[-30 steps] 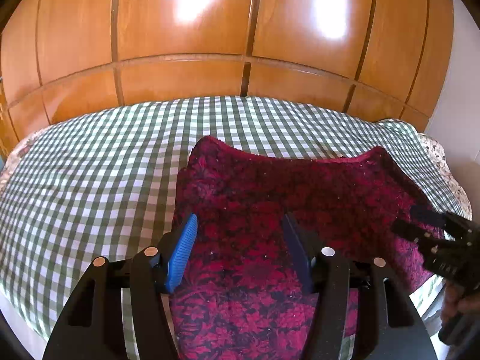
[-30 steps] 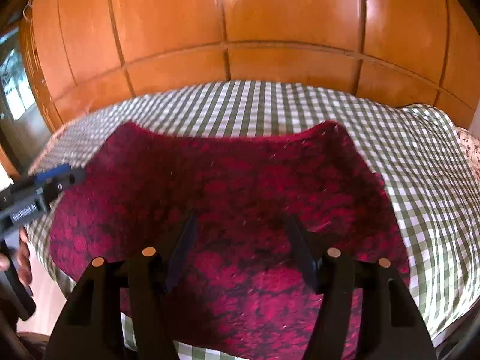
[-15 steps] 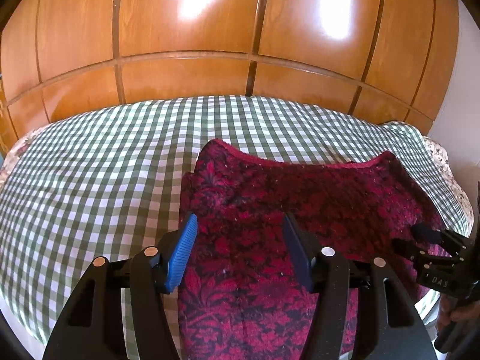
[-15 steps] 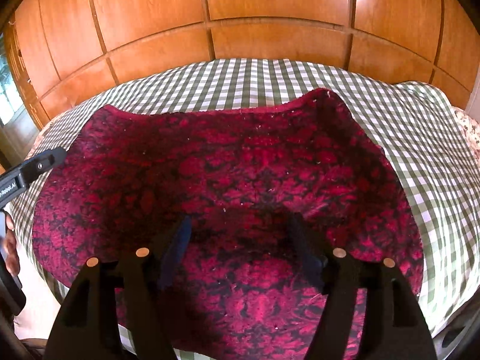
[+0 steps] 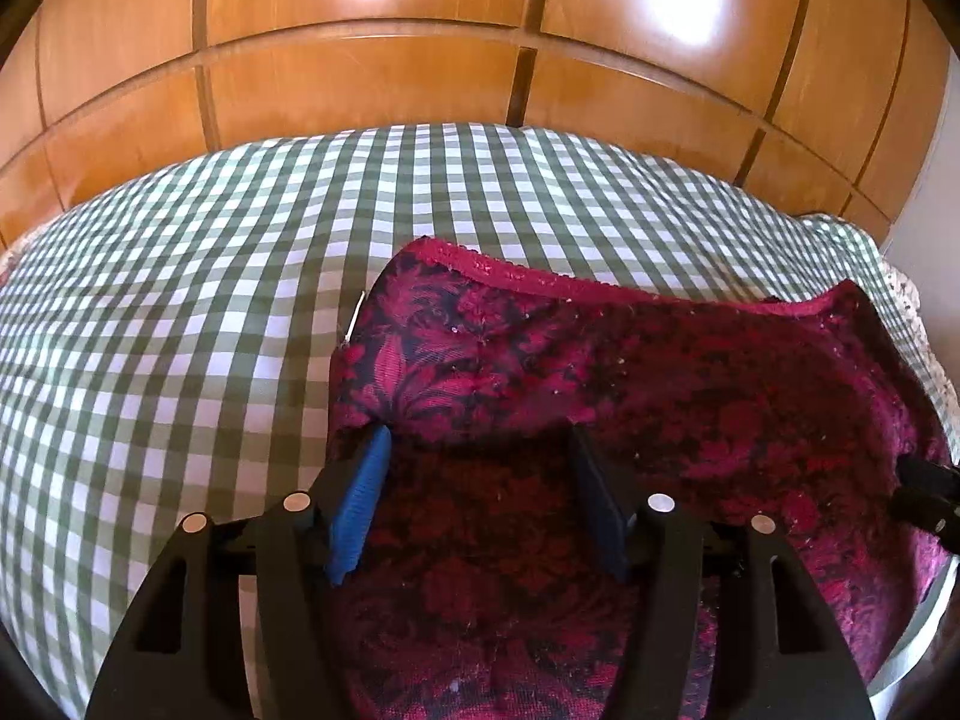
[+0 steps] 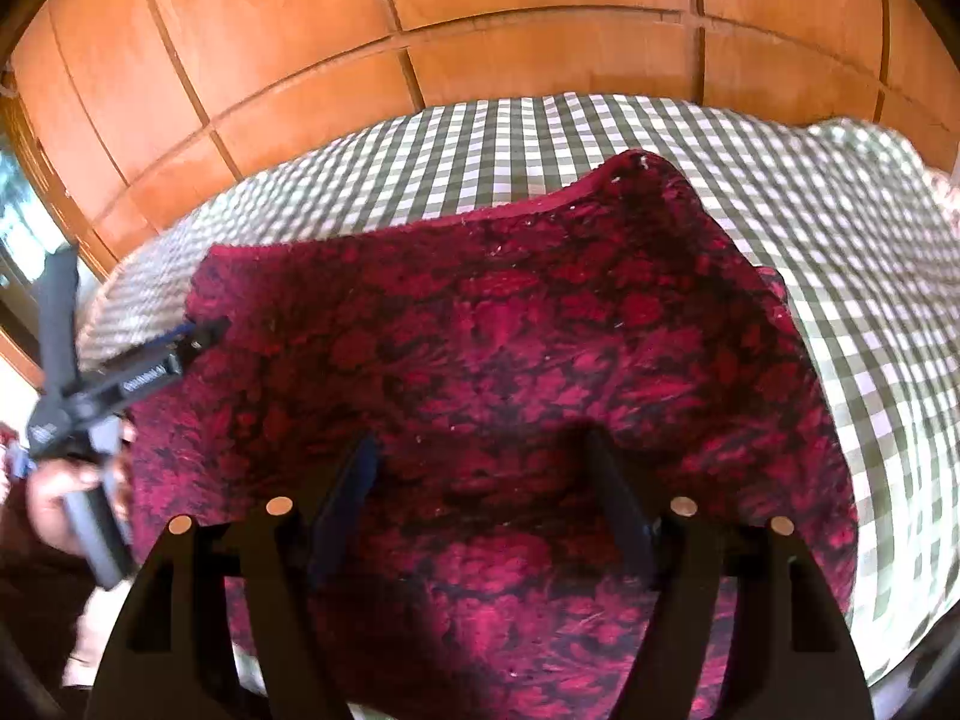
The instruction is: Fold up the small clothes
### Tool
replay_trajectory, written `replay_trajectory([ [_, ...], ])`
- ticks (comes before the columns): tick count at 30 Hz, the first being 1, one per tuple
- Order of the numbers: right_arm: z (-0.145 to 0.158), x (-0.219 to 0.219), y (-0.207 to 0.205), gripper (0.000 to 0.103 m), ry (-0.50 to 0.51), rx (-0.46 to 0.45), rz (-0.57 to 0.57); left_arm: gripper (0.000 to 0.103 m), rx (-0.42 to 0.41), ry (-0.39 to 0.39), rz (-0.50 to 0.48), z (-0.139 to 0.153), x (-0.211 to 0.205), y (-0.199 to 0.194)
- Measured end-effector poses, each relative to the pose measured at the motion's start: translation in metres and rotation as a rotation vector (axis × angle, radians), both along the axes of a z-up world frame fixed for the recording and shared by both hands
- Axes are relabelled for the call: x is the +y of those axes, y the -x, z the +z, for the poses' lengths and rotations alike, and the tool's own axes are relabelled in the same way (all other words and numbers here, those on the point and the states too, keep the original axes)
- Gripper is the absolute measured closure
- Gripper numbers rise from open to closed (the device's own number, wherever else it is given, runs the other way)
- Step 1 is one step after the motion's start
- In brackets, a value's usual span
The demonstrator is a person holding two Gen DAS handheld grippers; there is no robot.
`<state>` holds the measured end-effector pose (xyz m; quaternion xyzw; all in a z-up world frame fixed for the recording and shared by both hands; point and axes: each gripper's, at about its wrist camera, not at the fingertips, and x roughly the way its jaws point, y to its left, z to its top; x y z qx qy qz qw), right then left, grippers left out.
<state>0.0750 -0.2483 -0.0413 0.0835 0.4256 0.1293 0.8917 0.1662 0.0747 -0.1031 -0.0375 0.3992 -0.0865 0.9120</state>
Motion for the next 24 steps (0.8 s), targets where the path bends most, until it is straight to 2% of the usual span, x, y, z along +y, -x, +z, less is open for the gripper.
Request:
replay_trajectory([
  [3, 0.017, -0.031, 0.010, 0.024, -0.015, -0.063, -0.075, 0.043, 0.003, 0.029, 0.001, 0.007, 0.005, 0.005],
  [5, 0.019, -0.053, 0.016, 0.022, -0.038, -0.071, -0.128, 0.042, -0.010, 0.056, 0.006, 0.015, 0.010, 0.014],
  [8, 0.007, -0.086, 0.026, 0.018, -0.075, -0.036, -0.207, 0.036, -0.046, 0.093, 0.026, 0.029, 0.013, 0.032],
  [10, -0.009, -0.105, 0.032, 0.017, -0.149, 0.018, -0.230, 0.036, -0.061, 0.122, 0.028, 0.036, 0.015, 0.046],
  [14, -0.045, -0.118, 0.044, 0.015, -0.297, 0.121, -0.237, 0.036, -0.064, 0.190, -0.026, 0.042, 0.010, 0.068],
  [17, -0.056, -0.121, 0.054, 0.014, -0.387, 0.122, -0.242, 0.036, -0.059, 0.221, -0.085, 0.044, 0.002, 0.080],
  [20, -0.059, -0.117, 0.056, 0.014, -0.405, 0.132, -0.215, 0.039, -0.050, 0.224, -0.165, 0.041, -0.013, 0.087],
  [23, -0.063, -0.108, 0.054, 0.014, -0.394, 0.163, -0.166, 0.042, 0.018, 0.224, -0.206, 0.027, -0.024, 0.081],
  [24, -0.062, -0.105, 0.053, 0.017, -0.382, 0.163, -0.155, 0.042, 0.028, 0.214, -0.207, 0.021, -0.026, 0.079],
])
